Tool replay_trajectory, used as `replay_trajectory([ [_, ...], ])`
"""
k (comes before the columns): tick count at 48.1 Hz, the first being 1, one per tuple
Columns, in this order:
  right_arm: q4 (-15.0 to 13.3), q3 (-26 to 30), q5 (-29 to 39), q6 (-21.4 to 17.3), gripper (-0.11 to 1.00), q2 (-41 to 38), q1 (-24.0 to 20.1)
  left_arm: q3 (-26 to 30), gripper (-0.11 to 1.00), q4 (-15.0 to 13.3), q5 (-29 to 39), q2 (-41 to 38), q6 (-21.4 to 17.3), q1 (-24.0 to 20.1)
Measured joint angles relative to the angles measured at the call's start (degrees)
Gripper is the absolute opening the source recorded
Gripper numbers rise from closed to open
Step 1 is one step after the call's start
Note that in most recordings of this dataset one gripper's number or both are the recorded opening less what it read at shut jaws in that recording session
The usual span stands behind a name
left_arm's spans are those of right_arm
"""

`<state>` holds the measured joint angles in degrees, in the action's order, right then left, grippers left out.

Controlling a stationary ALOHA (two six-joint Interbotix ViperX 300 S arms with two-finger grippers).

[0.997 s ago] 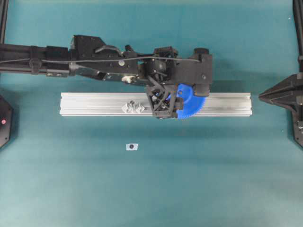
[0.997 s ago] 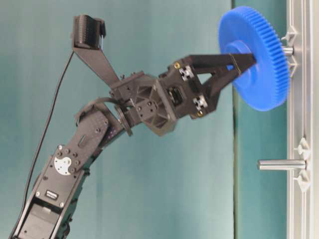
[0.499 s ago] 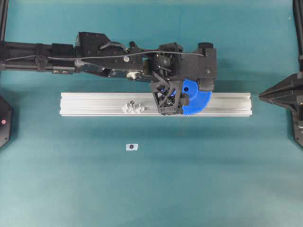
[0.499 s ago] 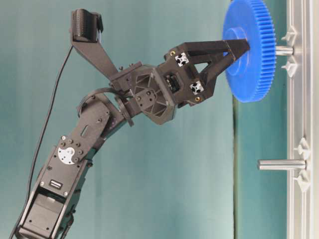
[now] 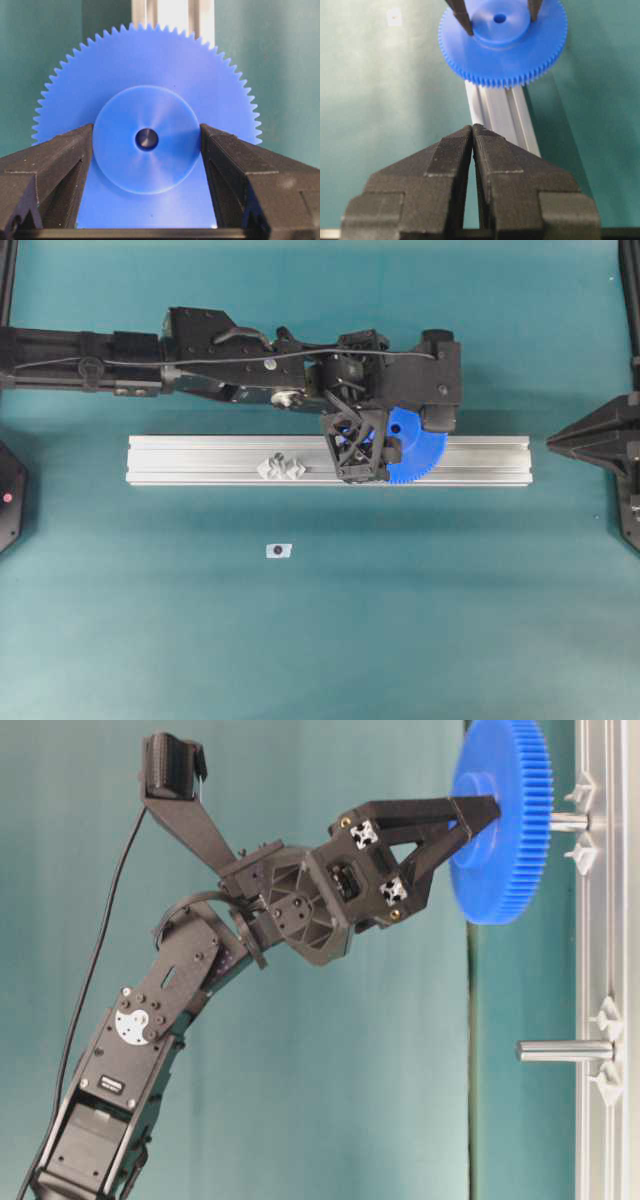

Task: Find the location of the shaft and insert the large gear.
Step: 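Push the gear hole onto the metal shaft with the left gripper, then open the left gripper and pull it back from the gear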

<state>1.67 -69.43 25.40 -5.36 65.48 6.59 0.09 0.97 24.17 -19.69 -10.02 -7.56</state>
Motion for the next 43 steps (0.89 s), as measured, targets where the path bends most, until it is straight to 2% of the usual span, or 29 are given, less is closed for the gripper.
replay_trajectory([
  [3, 0.00, 0.00, 0.00, 0.00, 0.14, 0.00, 0.00, 0.18, 0.72, 0.00, 0.26, 0.00, 0.00, 0.00],
  [8, 0.00, 0.00, 0.00, -0.09, 0.14, 0.00, 0.00, 0.18, 0.87, 0.00, 0.88, -0.09, 0.26, 0.00],
  [12, 0.09, 0.00, 0.00, -0.09, 0.14, 0.00, 0.00, 0.26, 0.91, 0.00, 1.58, -0.09, 0.53, -0.18],
  [43, 0.00, -0.09, 0.00, -0.09, 0.14, 0.09, 0.00, 4.75, 0.91, 0.00, 2.64, -0.09, 0.88, 0.44],
])
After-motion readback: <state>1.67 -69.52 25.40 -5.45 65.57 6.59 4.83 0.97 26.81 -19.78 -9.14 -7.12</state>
